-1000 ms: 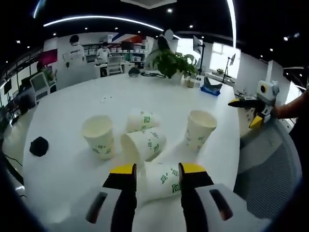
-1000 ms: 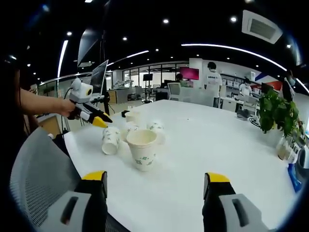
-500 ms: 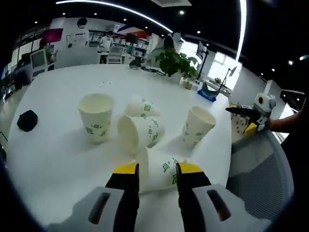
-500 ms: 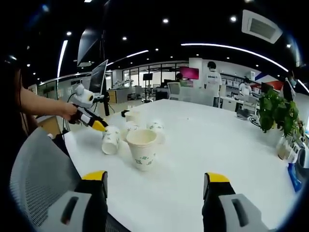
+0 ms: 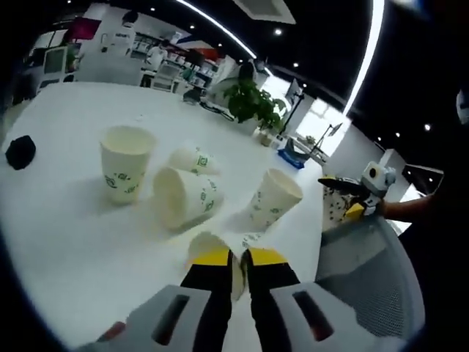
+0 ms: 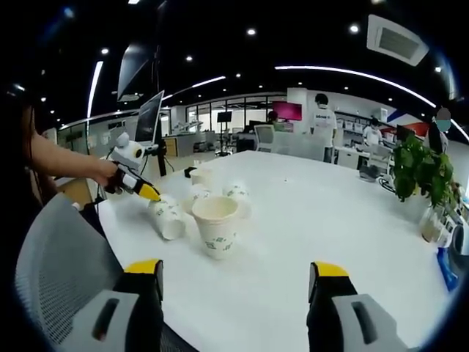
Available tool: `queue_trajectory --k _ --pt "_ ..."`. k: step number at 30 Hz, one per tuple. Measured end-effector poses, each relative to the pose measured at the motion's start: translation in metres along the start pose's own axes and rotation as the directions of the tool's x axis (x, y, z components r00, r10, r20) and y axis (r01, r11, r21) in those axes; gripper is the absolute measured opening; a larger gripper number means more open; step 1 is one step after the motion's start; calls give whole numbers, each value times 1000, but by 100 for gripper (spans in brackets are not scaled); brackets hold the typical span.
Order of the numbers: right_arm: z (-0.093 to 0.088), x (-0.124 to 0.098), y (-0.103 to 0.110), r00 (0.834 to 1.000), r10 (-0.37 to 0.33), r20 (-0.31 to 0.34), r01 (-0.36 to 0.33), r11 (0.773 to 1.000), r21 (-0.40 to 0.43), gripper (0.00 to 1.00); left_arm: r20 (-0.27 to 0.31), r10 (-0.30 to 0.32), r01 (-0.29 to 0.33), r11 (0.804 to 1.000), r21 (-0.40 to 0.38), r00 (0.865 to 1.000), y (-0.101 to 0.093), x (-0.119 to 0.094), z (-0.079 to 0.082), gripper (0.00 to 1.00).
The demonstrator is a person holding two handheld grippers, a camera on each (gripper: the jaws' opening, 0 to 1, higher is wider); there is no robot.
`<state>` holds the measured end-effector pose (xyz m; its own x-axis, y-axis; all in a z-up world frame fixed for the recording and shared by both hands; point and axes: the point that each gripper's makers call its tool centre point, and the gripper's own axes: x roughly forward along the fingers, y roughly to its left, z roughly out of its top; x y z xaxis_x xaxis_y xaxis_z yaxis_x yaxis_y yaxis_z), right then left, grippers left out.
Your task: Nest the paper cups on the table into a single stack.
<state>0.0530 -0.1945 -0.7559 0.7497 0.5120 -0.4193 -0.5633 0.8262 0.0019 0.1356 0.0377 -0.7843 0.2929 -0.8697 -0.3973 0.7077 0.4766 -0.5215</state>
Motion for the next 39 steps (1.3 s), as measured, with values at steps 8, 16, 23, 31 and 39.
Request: queue_trajectory --k 8,16,23,31,39 --pt "0 0 1 1000 2 -5 -2 1000 -6 83 -18 -71 71 997 6 997 -22 3 -5 0" --pt "-1 1 2 1000 8 -11 -8 1000 -14 83 -8 -79 79 997 10 997 -32 0 -2 0" --pt "0 1 4 1000 11 -13 -12 1000 -16 83 -7 -70 70 995 66 998 -43 -6 9 0" --pt "1 1 3 1000 10 -9 -10 1000 -14 83 3 -60 58 986 156 998 -58 -11 33 0" --pt "1 1 2 1000 6 -5 -7 1000 -8 84 17 -81 73 962 264 997 -84 -12 64 0"
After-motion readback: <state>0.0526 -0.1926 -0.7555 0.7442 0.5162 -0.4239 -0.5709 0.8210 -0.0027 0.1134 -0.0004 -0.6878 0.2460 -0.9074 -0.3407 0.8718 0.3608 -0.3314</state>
